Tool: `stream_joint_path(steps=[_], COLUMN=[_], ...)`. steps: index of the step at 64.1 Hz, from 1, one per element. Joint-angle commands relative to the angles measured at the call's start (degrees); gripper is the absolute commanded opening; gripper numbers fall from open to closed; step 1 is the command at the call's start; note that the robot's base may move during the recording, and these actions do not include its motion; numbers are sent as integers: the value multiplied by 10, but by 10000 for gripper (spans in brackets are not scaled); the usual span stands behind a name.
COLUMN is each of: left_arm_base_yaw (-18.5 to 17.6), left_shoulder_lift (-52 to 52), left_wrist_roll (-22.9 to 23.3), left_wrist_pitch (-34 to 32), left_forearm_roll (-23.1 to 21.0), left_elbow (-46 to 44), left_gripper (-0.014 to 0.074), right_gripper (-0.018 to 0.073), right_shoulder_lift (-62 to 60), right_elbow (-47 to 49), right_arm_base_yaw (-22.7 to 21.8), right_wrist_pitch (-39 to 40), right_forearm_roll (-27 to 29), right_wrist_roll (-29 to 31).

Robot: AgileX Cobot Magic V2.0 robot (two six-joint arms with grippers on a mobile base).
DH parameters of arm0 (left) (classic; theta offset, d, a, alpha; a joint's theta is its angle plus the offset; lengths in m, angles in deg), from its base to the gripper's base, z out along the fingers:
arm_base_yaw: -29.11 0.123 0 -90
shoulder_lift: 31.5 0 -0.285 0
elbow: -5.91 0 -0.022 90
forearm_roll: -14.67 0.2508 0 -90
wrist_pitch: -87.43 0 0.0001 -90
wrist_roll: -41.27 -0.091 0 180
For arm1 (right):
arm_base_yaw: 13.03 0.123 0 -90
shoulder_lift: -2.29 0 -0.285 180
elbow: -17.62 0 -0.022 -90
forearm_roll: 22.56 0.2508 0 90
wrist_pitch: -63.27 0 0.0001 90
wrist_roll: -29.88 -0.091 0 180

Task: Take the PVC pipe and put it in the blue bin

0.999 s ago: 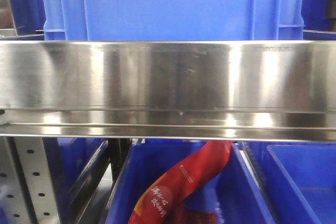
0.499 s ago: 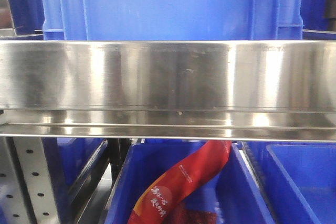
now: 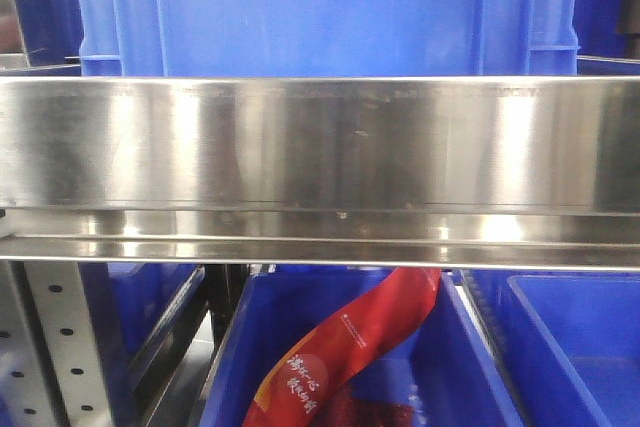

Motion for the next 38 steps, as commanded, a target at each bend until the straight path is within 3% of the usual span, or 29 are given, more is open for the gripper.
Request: stream_joint_path(steps=[1, 26, 32, 38], left_arm_base_yaw=[15, 21, 21, 21], left_shoulder_lift=[24, 88, 90, 90], left_wrist_roll=[49, 59, 59, 59], left_wrist_pitch=[18, 30, 30, 30], left_forearm_roll=[-5, -4, -3, -2], left_elbow=[-26, -39, -39, -39], left_gripper=[-111, -107, -34, 113], right_gripper=[-167, -143, -21, 145], right_shoulder_lift=[38, 123, 125, 125], right_elbow=[27, 76, 76, 76], right_arm_base_yaw=[6, 7, 7, 7], right_wrist_pitch=[18, 22, 22, 22], right_forearm_roll=[3, 19, 19, 19], right_wrist_roll=[4, 4, 4, 4])
